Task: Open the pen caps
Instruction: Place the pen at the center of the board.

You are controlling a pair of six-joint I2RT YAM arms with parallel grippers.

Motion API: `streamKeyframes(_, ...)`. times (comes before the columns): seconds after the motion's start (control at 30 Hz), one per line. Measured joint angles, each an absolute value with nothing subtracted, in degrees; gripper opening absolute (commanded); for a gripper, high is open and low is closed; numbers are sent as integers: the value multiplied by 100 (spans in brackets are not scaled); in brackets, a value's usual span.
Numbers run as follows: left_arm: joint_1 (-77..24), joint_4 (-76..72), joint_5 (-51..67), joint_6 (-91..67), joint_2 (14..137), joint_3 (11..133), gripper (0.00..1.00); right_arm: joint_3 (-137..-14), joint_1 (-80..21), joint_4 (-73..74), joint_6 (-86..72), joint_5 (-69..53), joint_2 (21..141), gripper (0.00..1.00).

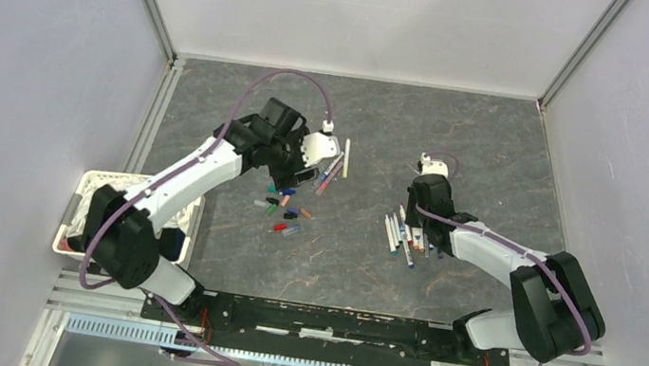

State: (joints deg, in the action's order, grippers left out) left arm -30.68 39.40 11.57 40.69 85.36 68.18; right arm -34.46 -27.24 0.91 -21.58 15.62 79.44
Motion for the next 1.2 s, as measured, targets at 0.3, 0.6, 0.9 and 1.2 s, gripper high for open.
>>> streamKeyframes(0.3, -2880, 4257, 967, 3588, 7697, 7535, 100, -3446, -2724, -54, -2163, 1575, 8147, 25)
streamKeyframes(0.6, -2753, 4617, 910, 3402, 7483, 7850, 100, -3240, -2724, -84, -2200, 1551, 7931, 33)
streamKeyframes(0.9, -2519, 4768, 915, 3358, 7467, 7968, 100, -3094, -2724, 38, -2265, 1262, 7642, 37)
streamKeyframes(1.2, -2213, 4757, 958, 3245, 7419, 8103, 100, -3870, -2731, 449, -2257, 969, 7603, 42)
